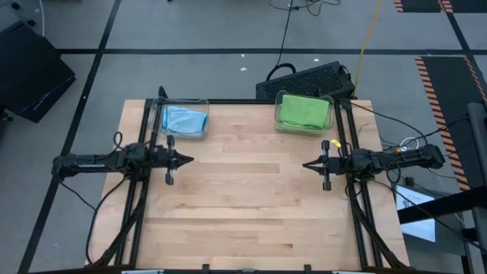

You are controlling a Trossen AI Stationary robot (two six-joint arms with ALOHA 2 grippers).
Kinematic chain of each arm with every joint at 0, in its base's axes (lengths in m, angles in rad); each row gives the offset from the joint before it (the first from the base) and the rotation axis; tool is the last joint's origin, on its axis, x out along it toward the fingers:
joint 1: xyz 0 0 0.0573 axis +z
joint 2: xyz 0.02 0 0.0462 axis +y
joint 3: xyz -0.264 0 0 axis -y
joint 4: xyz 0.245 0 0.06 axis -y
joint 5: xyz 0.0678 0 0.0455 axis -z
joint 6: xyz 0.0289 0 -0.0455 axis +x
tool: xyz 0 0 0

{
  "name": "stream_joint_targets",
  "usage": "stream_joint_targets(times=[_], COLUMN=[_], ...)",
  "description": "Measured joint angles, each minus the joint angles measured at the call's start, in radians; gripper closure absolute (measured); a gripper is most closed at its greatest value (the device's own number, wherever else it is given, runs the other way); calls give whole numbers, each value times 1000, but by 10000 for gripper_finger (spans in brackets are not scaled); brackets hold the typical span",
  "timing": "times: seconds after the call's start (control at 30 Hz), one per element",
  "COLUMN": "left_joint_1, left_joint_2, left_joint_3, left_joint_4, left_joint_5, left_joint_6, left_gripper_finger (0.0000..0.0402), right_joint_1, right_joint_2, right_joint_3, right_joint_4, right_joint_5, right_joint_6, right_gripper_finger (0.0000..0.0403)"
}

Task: Sort microfiber towel by color & place in baskets
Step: Return to Home Position

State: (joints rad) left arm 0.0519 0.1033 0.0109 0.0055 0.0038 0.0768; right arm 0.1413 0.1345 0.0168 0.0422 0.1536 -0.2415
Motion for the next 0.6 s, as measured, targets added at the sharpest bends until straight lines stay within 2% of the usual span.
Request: stream_joint_targets(times=[0.27,0.5,0.6], left_joint_1=[-95,-84,-68], left_joint_2=[46,-77,-100], left_joint_3=[-2,-2,-1], left_joint_4=[28,21,20], left_joint_5=[-63,-84,-58], left_joint_6=[68,126,125], left_gripper_finger=[400,401,401], right_joint_1=[0,0,0], right_joint_2=[0,0,0], right_joint_3=[0,0,0], right_joint_4=[5,7,12], right_joint_5=[0,0,0], right_joint_6=[-7,-7,-7], right_gripper_finger=[403,403,403])
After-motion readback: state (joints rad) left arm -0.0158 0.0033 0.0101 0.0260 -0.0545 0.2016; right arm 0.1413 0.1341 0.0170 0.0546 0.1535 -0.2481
